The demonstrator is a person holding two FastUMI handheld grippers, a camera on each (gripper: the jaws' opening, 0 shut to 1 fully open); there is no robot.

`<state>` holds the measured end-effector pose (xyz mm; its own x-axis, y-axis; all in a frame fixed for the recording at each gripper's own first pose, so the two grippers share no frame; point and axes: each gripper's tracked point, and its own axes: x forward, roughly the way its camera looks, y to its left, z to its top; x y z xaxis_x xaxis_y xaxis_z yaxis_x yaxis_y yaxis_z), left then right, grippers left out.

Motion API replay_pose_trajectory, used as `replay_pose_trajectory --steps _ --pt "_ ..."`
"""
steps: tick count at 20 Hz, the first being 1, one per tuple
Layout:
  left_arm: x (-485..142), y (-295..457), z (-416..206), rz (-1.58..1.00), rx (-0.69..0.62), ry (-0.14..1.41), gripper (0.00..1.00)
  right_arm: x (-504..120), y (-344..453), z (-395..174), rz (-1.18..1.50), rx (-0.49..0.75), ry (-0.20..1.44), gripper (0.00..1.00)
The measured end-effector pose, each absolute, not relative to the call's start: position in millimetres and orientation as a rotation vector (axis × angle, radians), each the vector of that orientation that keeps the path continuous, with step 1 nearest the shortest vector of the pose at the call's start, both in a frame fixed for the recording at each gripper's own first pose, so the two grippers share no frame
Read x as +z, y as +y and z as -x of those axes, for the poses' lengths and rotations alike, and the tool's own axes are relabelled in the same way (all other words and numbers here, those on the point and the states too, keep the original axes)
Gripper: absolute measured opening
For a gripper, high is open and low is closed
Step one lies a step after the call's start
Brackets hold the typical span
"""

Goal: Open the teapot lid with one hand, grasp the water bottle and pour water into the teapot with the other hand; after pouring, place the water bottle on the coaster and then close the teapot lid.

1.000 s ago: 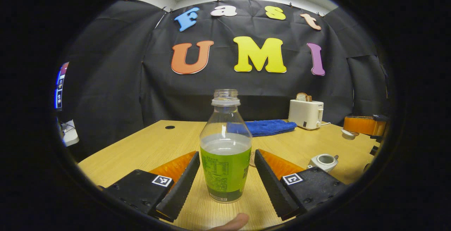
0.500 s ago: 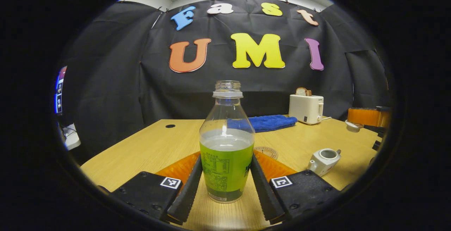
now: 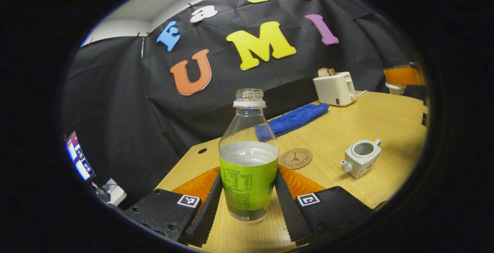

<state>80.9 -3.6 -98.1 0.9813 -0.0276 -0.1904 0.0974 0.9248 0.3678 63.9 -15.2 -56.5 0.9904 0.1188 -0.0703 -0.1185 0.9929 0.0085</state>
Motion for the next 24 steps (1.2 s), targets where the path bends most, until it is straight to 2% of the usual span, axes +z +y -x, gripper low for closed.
replay_pose_trajectory --steps 9,17,20,24 --pt "-103.9 -19.3 -87.0 -0.882 -0.039 0.280 0.76 -50.9 -41.1 -58.2 0.035 0.105 0.068 0.00" --pt "-107.7 -38.8 -87.1 -1.246 -0.080 0.279 0.76 -52.1 -70.2 -58.3 0.022 0.065 0.074 0.00" --pt "-109.9 -45.8 -82.8 -1.390 -0.098 0.276 0.73 -47.3 -80.3 -58.7 0.010 0.045 0.062 0.00" --pt "-110.2 -48.9 -80.5 -1.510 -0.094 0.292 0.76 -51.3 -81.1 -60.7 0.012 0.043 0.072 0.00"
